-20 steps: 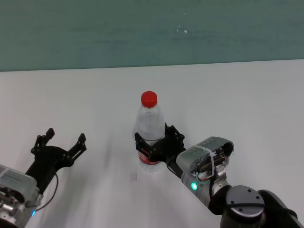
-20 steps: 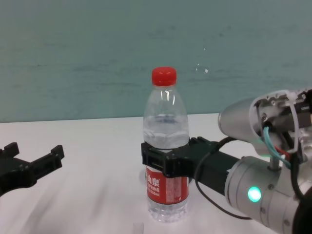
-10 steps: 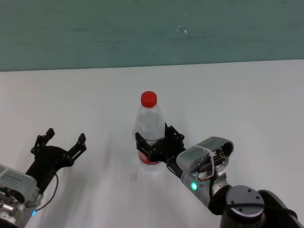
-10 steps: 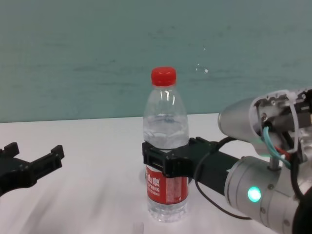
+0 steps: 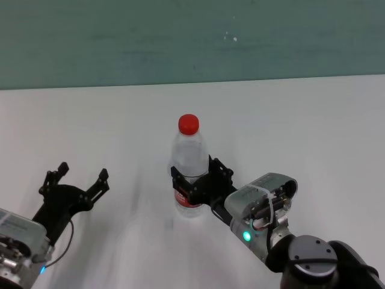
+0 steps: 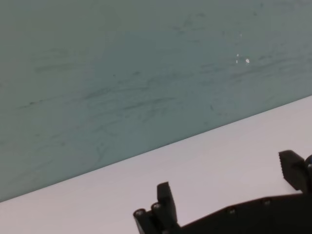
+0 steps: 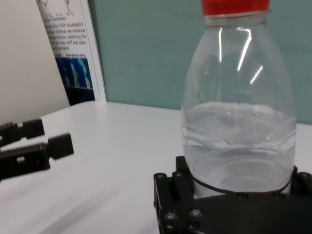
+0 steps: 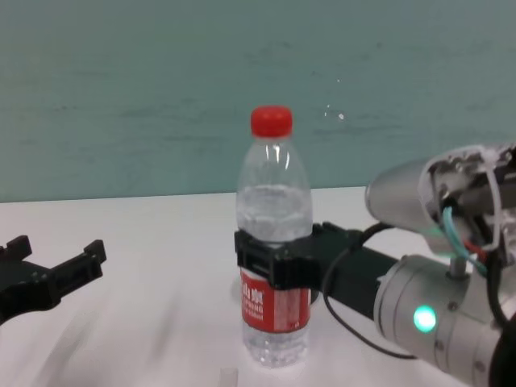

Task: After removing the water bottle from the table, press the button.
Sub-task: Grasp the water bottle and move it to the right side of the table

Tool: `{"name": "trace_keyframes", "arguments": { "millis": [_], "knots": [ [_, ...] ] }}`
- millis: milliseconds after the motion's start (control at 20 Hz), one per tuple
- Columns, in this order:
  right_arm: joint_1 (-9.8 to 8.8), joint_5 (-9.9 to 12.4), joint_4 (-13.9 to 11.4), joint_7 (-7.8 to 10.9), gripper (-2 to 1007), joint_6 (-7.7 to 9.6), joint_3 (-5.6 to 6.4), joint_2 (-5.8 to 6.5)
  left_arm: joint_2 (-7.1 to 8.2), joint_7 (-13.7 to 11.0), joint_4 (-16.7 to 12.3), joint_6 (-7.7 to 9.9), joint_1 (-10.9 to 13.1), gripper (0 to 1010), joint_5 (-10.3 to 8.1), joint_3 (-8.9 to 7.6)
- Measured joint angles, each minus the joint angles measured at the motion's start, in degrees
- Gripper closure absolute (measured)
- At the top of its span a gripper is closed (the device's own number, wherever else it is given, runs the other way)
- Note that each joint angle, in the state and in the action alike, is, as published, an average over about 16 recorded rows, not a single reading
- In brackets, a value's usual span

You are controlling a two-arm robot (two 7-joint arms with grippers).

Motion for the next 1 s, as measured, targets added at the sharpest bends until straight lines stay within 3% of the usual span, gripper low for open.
{"name": "trace_keyframes", "arguments": {
  "millis": [400,650,1000],
  "knots": [
    [-1.64,0.24,-3.76,-0.84,281,-1.41,2.09,1.41,0.00,0.00,0.00,0.00,0.00,7,0.00,0.00],
    [-3.77,0.17,-6.88,-2.29,281,-2.18,4.76,2.47,0.00,0.00,0.00,0.00,0.00,7,0.00,0.00],
    [-7.55,-0.17,-10.47,-4.47,281,-3.01,9.37,3.47,0.00,0.00,0.00,0.00,0.00,7,0.00,0.00]
  ]
}}
